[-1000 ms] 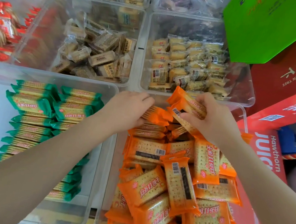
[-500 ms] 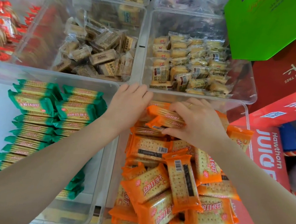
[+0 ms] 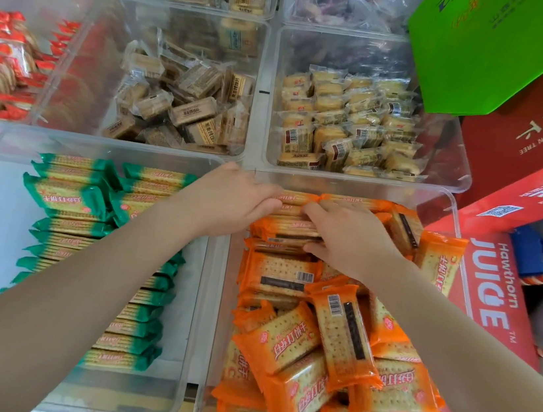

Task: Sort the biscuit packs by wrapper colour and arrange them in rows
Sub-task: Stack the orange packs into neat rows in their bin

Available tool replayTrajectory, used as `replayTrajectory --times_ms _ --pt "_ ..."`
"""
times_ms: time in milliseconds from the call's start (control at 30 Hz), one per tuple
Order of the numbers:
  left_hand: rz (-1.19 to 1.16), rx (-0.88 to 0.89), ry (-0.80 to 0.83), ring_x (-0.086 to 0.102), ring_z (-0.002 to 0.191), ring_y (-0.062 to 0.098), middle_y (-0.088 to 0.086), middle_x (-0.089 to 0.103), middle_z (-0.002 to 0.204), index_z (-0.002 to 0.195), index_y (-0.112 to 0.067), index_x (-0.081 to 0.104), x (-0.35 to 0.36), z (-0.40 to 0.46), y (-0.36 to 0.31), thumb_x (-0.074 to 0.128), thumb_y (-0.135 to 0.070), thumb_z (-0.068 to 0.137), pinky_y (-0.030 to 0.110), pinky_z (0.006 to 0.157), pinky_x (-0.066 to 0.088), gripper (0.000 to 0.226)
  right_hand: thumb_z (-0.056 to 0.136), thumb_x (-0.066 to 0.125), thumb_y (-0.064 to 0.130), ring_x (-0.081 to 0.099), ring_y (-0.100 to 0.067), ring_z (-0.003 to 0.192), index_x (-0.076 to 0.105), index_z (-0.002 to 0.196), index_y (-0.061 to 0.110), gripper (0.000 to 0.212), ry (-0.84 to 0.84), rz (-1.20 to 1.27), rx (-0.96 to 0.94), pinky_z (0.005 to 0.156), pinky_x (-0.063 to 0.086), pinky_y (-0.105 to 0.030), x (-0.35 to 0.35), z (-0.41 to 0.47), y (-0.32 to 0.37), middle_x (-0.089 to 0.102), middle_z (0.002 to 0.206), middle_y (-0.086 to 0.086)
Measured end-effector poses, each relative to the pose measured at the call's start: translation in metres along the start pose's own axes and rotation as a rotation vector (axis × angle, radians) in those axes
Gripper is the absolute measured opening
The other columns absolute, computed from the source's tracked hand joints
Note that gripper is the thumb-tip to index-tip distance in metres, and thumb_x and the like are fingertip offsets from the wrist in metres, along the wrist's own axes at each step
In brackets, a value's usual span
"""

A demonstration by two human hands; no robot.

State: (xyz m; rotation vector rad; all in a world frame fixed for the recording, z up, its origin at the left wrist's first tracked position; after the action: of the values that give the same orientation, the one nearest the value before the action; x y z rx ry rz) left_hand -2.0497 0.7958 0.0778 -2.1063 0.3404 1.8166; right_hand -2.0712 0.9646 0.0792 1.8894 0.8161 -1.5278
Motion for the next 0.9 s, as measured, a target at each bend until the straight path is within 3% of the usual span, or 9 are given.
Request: replayTrajectory --times_ms 233,300,367,467,533,667,767,833,900 --pt "0.151 0.054 0.105 0.046 0.121 0.013 -0.008 0.048 0.135 0.129 -0.027 0.049 0.006 -0.004 -0.002 0.037 -0.046 0.095 0.031 0.096 0.026 0.040 0.084 0.062 0.041 0.050 -0.023 0.112 0.042 0.123 0.017 0.050 -0.063 0.070 0.109 0.087 0.042 -0.032 0.012 0.004 0.016 0.046 0.123 -0.003" --pt "0.102 0.053 0.047 0.047 0.120 0.015 -0.006 0.050 0.134 0.127 -0.024 0.052 0.007 -0.009 -0.001 0.039 -0.043 0.095 0.032 0.096 0.027 0.040 0.085 0.062 0.039 0.052 -0.022 0.109 0.043 0.122 0.018 0.047 -0.056 0.129 0.109 0.082 0.043 -0.031 0.008 -0.002 0.010 0.046 0.123 -0.001" --pt "-0.100 0.027 -0.105 0.052 0.112 0.015 -0.004 0.056 0.124 0.125 -0.017 0.055 -0.001 -0.016 -0.003 0.034 -0.043 0.095 0.030 0.093 0.033 0.045 0.084 0.064 0.036 0.053 -0.019 0.105 0.043 0.120 0.020 0.045 -0.089 0.242 0.131 0.076 0.042 -0.027 -0.002 -0.010 0.003 0.046 0.122 0.002" --pt "-0.709 -0.206 -0.257 0.054 0.103 0.002 -0.016 0.057 0.111 0.124 -0.021 0.055 -0.014 -0.031 -0.004 0.024 -0.050 0.093 0.014 0.087 0.039 0.053 0.080 0.070 0.025 0.053 -0.013 0.095 0.045 0.118 0.019 0.045 -0.214 0.448 0.164 0.071 0.040 -0.023 -0.022 -0.022 -0.005 0.049 0.116 0.007" --pt "-0.967 -0.302 -0.262 0.058 0.101 0.001 -0.014 0.062 0.109 0.118 -0.028 0.055 -0.015 -0.037 -0.010 0.025 -0.062 0.086 0.021 0.090 0.045 0.056 0.074 0.074 0.014 0.056 -0.016 0.094 0.047 0.112 0.013 0.047 -0.352 0.456 0.124 0.068 0.040 -0.021 -0.032 -0.027 -0.007 0.054 0.112 0.002" --pt "-1.394 -0.415 -0.074 0.065 0.094 0.012 -0.002 0.061 0.110 0.111 -0.031 0.055 -0.012 -0.036 -0.029 0.069 -0.063 0.065 0.034 0.080 0.055 0.058 0.064 0.066 0.012 0.062 -0.029 0.096 0.043 0.102 0.012 0.045 -0.576 0.180 -0.039 0.064 0.049 -0.029 -0.033 -0.036 -0.003 0.062 0.112 -0.012" --pt "-1.322 -0.413 -0.059 0.066 0.093 0.011 -0.007 0.061 0.110 0.111 -0.035 0.050 -0.013 -0.036 -0.042 0.079 -0.052 0.050 0.036 0.080 0.056 0.069 0.066 0.062 0.014 0.063 -0.032 0.091 0.040 0.100 0.014 0.041 -0.637 0.121 0.005 0.063 0.050 -0.035 -0.030 -0.040 0.001 0.062 0.113 -0.015" --pt "-1.238 -0.415 -0.121 0.064 0.094 0.010 -0.009 0.059 0.110 0.113 -0.033 0.048 -0.011 -0.038 -0.046 0.081 -0.046 0.055 0.037 0.081 0.056 0.068 0.059 0.077 0.012 0.063 -0.031 0.087 0.038 0.100 0.015 0.057 -0.582 0.142 0.030 0.064 0.047 -0.032 -0.025 -0.040 0.001 0.059 0.116 -0.015" --pt "-1.111 -0.398 -0.202 0.061 0.096 0.008 -0.009 0.057 0.110 0.116 -0.031 0.046 -0.012 -0.039 -0.045 0.081 -0.033 0.066 0.035 0.082 0.055 0.062 0.058 0.084 0.028 0.062 -0.028 0.090 0.037 0.106 0.016 0.068 -0.465 0.232 0.004 0.068 0.042 -0.026 -0.019 -0.039 0.000 0.051 0.128 -0.014"
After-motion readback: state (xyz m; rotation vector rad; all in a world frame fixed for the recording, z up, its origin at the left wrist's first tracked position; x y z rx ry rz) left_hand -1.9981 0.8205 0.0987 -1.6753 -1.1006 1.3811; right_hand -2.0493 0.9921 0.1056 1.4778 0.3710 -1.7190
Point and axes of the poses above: each hand's wrist, its own z-axis towards the middle knuckle, its own x-axis out of the palm, y = z × x, the point moved 3 cm from there along z, towards the middle knuckle
